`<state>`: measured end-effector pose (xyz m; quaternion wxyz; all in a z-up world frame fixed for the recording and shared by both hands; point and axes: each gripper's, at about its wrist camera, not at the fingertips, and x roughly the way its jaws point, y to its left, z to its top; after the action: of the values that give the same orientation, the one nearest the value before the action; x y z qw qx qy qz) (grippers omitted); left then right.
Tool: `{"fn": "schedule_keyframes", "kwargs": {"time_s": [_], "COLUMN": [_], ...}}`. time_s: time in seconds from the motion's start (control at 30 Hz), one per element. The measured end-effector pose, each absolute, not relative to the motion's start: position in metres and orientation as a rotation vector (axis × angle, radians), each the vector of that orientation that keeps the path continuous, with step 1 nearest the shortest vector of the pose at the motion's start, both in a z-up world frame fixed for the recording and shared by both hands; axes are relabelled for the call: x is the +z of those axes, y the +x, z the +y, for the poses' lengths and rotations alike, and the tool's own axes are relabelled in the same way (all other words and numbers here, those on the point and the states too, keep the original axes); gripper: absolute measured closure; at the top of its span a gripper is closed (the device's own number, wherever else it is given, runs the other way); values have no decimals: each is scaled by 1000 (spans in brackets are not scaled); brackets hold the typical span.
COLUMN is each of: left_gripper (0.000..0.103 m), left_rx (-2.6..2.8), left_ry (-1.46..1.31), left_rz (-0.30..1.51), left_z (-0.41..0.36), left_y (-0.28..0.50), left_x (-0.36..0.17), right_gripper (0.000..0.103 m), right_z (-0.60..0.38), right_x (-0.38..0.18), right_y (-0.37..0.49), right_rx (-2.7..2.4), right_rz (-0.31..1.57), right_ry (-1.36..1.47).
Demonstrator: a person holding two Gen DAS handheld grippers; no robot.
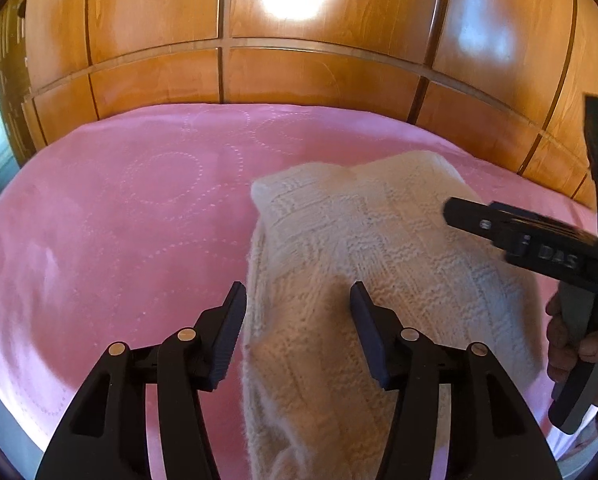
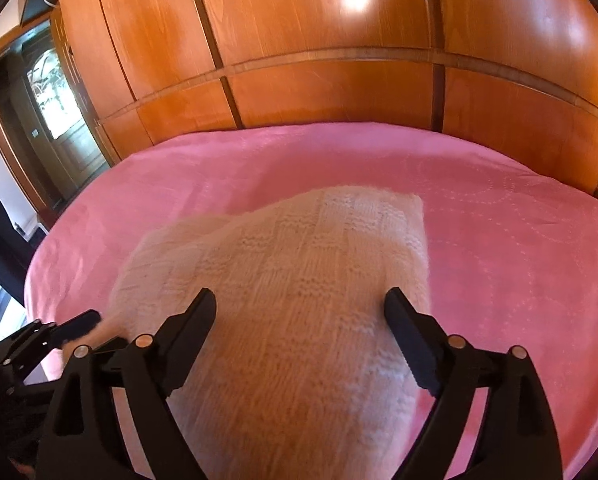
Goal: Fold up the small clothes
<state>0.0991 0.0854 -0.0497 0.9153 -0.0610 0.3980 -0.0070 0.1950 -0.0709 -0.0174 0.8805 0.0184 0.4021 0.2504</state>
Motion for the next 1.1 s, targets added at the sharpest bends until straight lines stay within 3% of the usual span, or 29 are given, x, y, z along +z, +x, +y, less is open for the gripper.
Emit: {"fn": "schedule_keyframes", "kwargs": {"time_s": [0.33,0.4,0.53,0.63,0.7,0.8,1.1], "left_gripper": [50,81,83,75,58,44,36], "left_rx": [-172,-195,-145,-114,-89,-65,-107], "left_ry": [-353,-326,-255,-231,-190,-93,-31], "left_rz": [917,931,919,898,875,848,841], "left_z": [115,109,104,105,101,90,83], "left_y": [134,138,126,118,119,121,122], "left_x": [-50,-58,-72,-68,-55,-45,-51], "right_gripper": [17,17,15,10,9,7,6], "right_z": [-114,-113,-108,-113,-118,-119,-122], "right_x": [-23,-34,-54,-72,-68,-52,-58], "right_y": [179,177,166,174,177,181,211], "right_rx": [525,543,602,632,647,664,763], "right_rz": [892,919,971,1029,1012,961,1003], "right_ry": [201,222,268,364,380,328,390]}}
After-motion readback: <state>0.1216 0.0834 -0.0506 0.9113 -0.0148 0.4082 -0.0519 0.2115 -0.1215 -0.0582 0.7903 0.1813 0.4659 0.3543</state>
